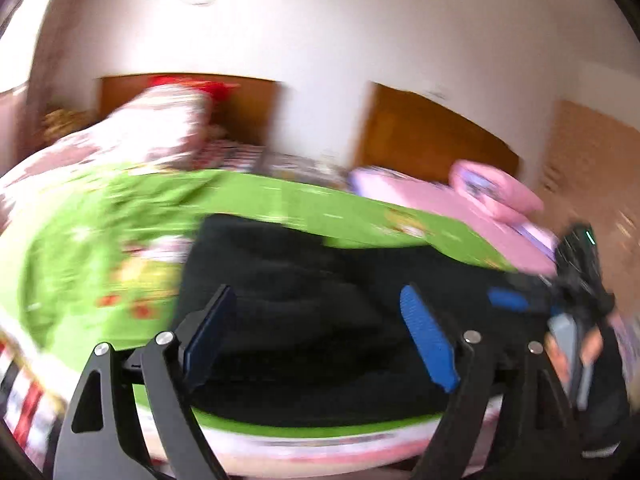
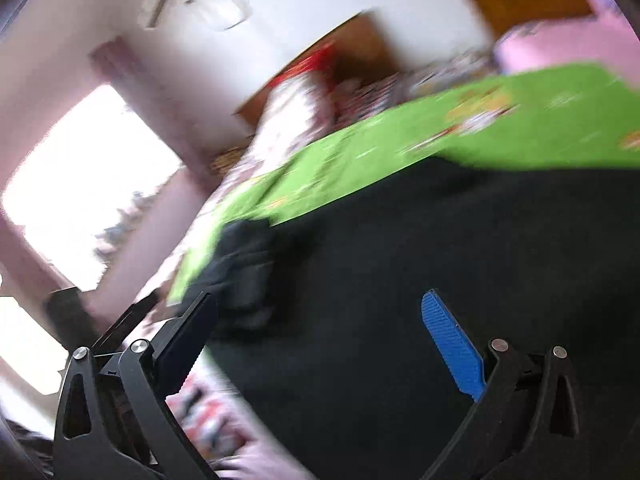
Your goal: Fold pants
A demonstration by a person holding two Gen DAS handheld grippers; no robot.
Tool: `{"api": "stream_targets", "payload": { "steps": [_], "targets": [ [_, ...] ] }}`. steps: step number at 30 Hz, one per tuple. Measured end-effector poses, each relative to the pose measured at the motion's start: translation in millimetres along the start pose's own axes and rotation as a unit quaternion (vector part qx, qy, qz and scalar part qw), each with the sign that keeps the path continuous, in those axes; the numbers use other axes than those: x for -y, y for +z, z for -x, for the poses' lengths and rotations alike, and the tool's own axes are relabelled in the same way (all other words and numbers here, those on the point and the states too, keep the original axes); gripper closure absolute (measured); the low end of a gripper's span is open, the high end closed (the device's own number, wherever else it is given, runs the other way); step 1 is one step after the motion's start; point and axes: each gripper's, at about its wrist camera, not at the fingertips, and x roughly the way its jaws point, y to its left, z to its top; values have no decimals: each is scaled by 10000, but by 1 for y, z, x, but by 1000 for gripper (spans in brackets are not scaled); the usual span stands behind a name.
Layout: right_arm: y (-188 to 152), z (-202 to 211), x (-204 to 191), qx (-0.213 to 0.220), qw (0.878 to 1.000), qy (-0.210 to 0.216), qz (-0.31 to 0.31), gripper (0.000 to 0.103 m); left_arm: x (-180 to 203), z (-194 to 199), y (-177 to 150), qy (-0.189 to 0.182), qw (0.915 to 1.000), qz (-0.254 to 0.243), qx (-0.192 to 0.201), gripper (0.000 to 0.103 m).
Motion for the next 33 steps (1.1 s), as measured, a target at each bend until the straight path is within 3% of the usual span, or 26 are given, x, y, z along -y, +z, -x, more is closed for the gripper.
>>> {"api": "stream_targets", "payload": {
  "steps": [2,5,6,9,10,14,20,23,26,27,28,30,33],
  "targets": [
    [-8,-28,-15,-343,9983,456,-105,5,-36,8,3,434,9984,345,70,19],
    [-18,-56,-29,-777,9936,749,-335,9,-61,15,0,652,9962,573,84,19],
    [-20,-65,-30,-859,9928,732,-411,14,-68,14,-4,731,9955,600,48,19],
    [-11,-75,-28,-783,9957,141,-464,21,-80,8,-9,819,9942,691,-90,19],
    [-7,-76,-26,-753,9952,208,-586,25,-80,8,-9,809,9947,630,-92,19],
    [2,-83,-33,-724,9854,1101,-1080,29,-70,7,-10,593,9979,268,-70,19],
    [0,-116,-30,-1176,9834,572,-1259,30,-66,2,-7,519,9986,-52,-132,18],
    [6,-124,-27,-1167,9835,447,-1308,37,-69,-9,2,565,9981,-169,-163,18],
    [15,-131,-30,-1152,9837,468,-1300,36,-69,-32,4,566,9967,-285,-513,18],
    [17,-133,-30,-1202,9834,491,-1269,44,-68,-40,1,560,9959,-350,-622,18],
    [16,-138,-34,-1271,9837,503,-1172,66,-67,-44,-1,543,9956,-363,-667,18],
    [15,-141,-41,-1257,9872,382,-908,93,-68,-46,-4,503,9960,-265,-686,18],
    [11,-126,-63,-1004,9940,272,-349,93,-62,-30,-1,559,9968,-341,-458,18]
  ]
}}
